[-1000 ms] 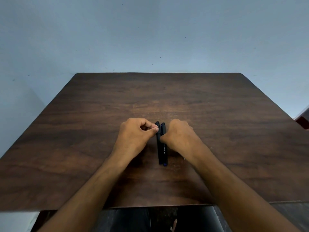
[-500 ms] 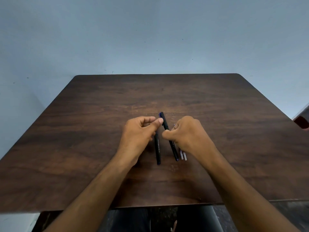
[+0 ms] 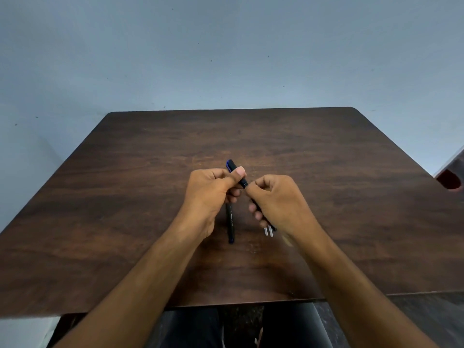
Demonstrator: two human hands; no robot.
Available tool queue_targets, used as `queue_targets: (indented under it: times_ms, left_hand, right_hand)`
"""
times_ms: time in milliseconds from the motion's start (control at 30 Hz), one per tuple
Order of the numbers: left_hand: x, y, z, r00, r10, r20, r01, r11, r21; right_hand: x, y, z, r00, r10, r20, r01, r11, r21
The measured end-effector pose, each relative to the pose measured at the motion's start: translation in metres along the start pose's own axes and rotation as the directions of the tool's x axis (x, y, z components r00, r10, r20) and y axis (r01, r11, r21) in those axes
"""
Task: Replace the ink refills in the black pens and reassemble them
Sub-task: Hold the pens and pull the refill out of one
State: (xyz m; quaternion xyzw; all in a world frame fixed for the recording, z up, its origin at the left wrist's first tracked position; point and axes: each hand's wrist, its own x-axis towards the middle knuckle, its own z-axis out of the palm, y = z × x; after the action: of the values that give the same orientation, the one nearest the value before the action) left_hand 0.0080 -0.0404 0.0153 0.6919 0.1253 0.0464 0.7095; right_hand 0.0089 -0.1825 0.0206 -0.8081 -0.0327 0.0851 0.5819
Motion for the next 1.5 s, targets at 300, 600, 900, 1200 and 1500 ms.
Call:
queue_targets:
  times_ms: [300,600,900,1200,1500]
  left_hand:
    - [-0.004,0.008,0.005,0.999,0.027,-0.029,-0.027,1.0,-0.011]
    - [-0.007,0.011,0.01,0.994,-0.003,-0.106,-0.002,0.999,-0.052]
    - [-0.009,0.013,0.004,0.996,0.004,-0.088,-0.01,0.997,-0.076]
    - [-0.009,0.015,0.004,0.996,-0.007,-0.094,-0.004,0.993,-0.121]
    - [-0.004,0.009,0.004,0.997,0.028,-0.073,-0.034,0.997,-0.074]
  right_hand:
    - [0.001,0.006,0.002,0.947,-0.293,-0.13,0.264,0.943,-0.202]
    - [-0.001,0.008,0.006,0.909,-0.386,-0.16,0.343,0.908,-0.238]
    - [-0.002,0.004,0.007,0.912,-0.373,-0.17,0.327,0.912,-0.246]
    - [-0.002,0.005,0.006,0.924,-0.331,-0.193,0.284,0.93,-0.235]
    - [-0.004,0.004,0.003,0.93,-0.312,-0.192,0.266,0.936,-0.231]
